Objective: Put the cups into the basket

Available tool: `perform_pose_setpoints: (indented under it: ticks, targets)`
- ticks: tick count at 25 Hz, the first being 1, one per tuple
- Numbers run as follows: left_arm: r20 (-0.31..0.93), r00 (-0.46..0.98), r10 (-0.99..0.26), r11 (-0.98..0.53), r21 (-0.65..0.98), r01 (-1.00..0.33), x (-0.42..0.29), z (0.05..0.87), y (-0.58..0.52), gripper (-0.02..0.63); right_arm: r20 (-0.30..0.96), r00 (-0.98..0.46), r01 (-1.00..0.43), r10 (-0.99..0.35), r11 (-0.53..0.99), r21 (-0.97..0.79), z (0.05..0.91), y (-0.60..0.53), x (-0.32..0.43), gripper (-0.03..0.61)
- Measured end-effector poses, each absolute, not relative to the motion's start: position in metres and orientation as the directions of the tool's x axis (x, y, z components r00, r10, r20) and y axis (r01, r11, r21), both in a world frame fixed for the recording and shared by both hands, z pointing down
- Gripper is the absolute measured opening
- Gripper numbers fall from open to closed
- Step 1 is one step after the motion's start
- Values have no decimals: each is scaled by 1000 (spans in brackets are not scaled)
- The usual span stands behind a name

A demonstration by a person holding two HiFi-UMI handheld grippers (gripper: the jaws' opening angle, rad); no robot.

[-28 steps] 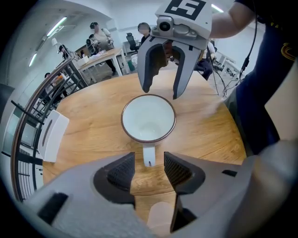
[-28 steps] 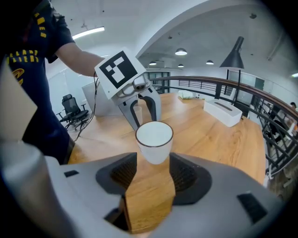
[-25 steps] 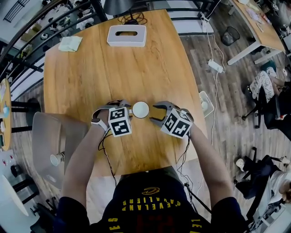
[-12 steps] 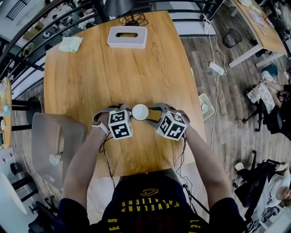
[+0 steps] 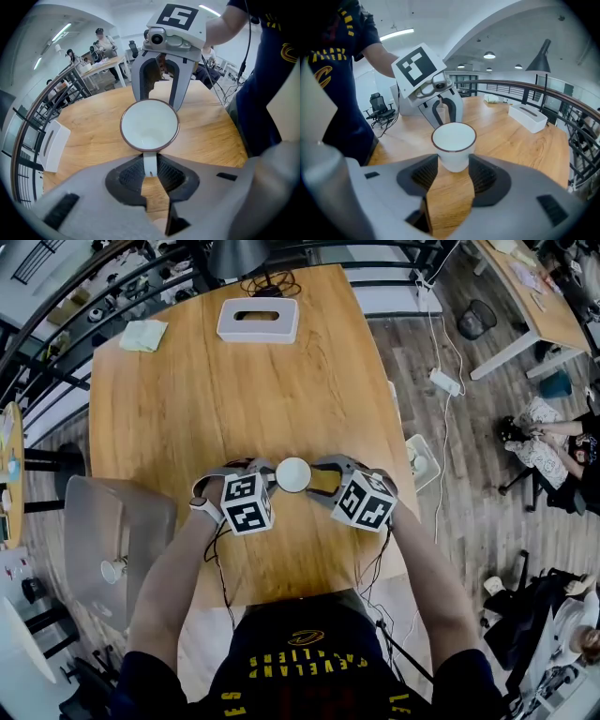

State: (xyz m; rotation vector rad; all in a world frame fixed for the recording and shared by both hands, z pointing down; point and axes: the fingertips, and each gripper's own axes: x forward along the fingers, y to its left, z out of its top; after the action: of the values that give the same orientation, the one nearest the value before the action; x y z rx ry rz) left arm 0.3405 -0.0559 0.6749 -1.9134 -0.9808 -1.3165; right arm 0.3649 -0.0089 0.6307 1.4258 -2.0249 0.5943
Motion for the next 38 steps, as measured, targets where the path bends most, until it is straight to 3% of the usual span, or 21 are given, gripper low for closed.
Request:
perform_pose_setpoints:
  ticks: [21, 38]
  targets:
    - [911, 242, 335, -505, -43, 862, 322, 593, -29, 68, 620, -244, -951, -746, 309, -4, 550, 18, 342, 207]
    - [902, 256, 348, -522, -41, 852, 239, 511, -43, 67, 551, -266, -937, -791, 346, 44, 468, 2, 260, 207]
